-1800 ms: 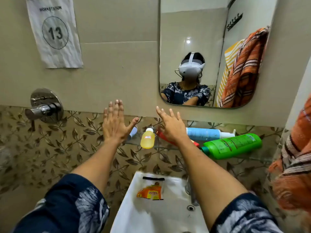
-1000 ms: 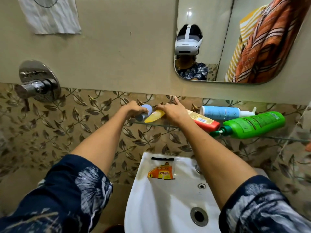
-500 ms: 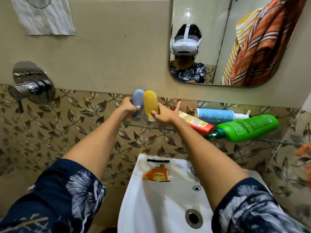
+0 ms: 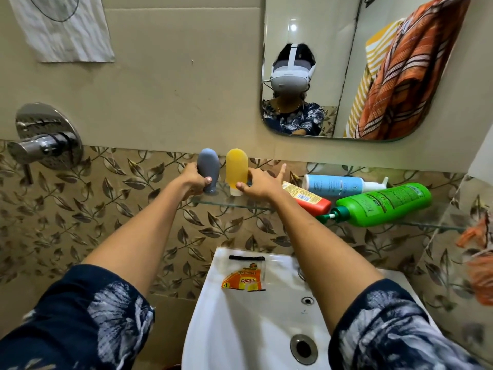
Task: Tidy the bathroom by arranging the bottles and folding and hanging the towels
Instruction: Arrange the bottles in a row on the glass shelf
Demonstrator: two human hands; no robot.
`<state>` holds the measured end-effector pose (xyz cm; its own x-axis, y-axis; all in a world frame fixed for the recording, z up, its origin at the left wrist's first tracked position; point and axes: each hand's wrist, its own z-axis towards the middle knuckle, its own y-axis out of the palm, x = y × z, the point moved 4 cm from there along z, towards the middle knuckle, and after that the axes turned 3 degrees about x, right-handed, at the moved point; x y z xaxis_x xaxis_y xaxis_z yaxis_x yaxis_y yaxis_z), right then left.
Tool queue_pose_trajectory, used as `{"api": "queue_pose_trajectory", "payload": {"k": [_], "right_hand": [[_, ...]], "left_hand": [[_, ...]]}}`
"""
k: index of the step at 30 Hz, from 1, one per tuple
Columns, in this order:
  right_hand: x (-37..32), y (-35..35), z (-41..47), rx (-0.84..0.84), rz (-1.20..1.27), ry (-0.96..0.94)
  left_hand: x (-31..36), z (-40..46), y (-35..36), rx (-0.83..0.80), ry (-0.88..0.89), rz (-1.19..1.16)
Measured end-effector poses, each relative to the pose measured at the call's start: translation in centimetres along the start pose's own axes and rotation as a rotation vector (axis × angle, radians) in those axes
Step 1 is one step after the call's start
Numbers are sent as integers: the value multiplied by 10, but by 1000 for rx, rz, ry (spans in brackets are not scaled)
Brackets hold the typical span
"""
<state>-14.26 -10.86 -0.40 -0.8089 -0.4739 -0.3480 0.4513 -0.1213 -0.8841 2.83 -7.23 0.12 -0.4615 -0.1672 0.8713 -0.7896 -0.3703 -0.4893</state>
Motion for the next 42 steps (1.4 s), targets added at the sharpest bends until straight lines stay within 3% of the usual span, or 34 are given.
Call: {"api": "queue_pose_trajectory", "payload": {"k": [5,8,13,15,18,23,30,34,40,42], "right_hand": [[6,-8,-4,23,53,-37],[17,-24,-7,90,84,-37],[50,-59,-14,266,231,71],[66,-72,-19,361,241,158],[86,-86,-31,460,200,286],[108,-89,-45,353,99,414],[113,-86,-47,142,-9,442],[108,-81,-43,80,-63,440],[104,-75,-40,238,-28,557],[101,-74,-38,296,1,623]], "left_hand": [[-1,-3,3,26,-32,45],[5,-6,-2,52,-140,137],[28,-41,5,259,-285,316],[45,-54,25,234,-217,215],[67,-69,64,59,-137,55],[82,-80,108,-72,-73,78],[80,-82,132,-184,337,470],[80,-80,138,-160,473,707],[78,-73,140,-67,341,501],[76,-70,144,-109,381,586]]}}
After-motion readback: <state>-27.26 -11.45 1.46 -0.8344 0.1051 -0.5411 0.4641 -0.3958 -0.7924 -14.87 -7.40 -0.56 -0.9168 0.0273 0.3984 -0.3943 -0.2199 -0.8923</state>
